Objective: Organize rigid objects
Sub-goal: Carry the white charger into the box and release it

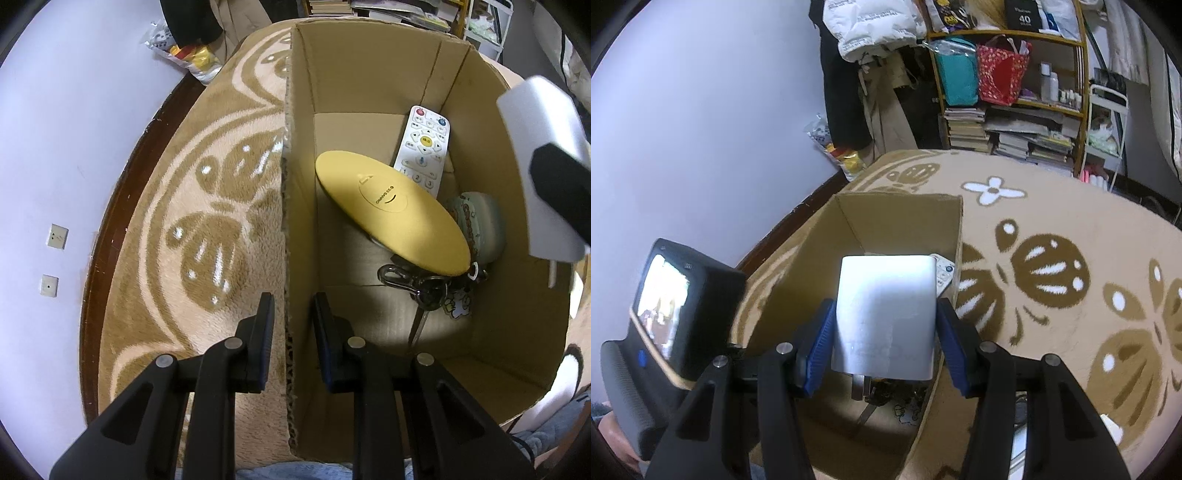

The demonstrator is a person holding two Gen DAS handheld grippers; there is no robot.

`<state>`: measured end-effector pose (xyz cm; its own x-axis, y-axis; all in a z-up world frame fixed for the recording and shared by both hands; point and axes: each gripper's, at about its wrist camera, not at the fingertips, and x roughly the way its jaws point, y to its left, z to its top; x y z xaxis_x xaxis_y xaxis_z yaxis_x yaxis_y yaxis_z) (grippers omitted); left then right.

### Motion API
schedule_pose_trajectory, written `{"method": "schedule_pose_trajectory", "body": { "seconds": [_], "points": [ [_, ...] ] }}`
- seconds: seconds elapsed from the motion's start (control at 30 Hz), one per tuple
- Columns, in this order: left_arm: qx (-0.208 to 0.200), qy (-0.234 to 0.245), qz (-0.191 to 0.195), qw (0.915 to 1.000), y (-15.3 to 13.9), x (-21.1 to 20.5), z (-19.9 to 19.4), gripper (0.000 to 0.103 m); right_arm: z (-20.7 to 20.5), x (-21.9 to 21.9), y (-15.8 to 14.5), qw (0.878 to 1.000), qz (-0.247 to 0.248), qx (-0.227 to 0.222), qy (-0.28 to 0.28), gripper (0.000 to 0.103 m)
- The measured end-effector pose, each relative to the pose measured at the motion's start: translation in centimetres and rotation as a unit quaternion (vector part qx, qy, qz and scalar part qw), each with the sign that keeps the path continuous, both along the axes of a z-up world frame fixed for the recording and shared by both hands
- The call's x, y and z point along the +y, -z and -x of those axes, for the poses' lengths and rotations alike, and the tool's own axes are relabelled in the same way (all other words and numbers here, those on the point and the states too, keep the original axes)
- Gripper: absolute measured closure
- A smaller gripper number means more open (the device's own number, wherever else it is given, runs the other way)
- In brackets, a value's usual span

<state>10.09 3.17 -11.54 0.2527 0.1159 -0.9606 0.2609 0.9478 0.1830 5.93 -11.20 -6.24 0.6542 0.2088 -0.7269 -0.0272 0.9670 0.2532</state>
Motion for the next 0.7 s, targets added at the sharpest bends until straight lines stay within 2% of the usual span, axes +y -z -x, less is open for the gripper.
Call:
{"method": "schedule_pose_trajectory", "body": {
  "seconds": [0.1, 0.33, 0.53, 0.57, 0.6, 0.67, 0.7],
  "points": [
    [-0.001, 0.002, -0.001, 1.0000, 0.0, -0.1, 0.0, 0.082, -0.3, 0.0, 0.4, 1.000, -0.003, 0.005, -0.002, 0.046],
    [0.003, -0.001, 0.008, 1.0000, 0.0, 0.2, -0.1, 0.081, -1.3, 1.3, 0.8, 0.999, 0.036, 0.006, 0.008, 0.049],
    [0.005, 0.004, 0.000, 1.0000, 0.2, 0.0, -0.2, 0.081, -1.0, 0.8, 0.3, 0.999, 0.028, 0.007, 0.016, 0.048],
    [0.003, 0.005, -0.001, 1.0000, 0.2, -0.1, -0.1, 0.081, -0.8, 0.6, 0.1, 0.999, 0.028, 0.010, 0.016, 0.042],
    [0.003, 0.005, -0.003, 1.0000, 0.2, -0.1, -0.1, 0.081, -0.7, 0.6, 0.0, 0.999, 0.030, 0.010, 0.019, 0.030],
    [0.003, 0.005, -0.002, 1.0000, 0.2, -0.1, -0.1, 0.081, -0.1, 0.2, -0.7, 0.998, 0.043, 0.000, 0.034, 0.017],
    [0.003, 0.005, -0.001, 1.0000, 0.2, -0.1, -0.1, 0.081, 0.1, 0.2, -1.0, 0.998, 0.045, -0.005, 0.038, 0.014]
  ]
}}
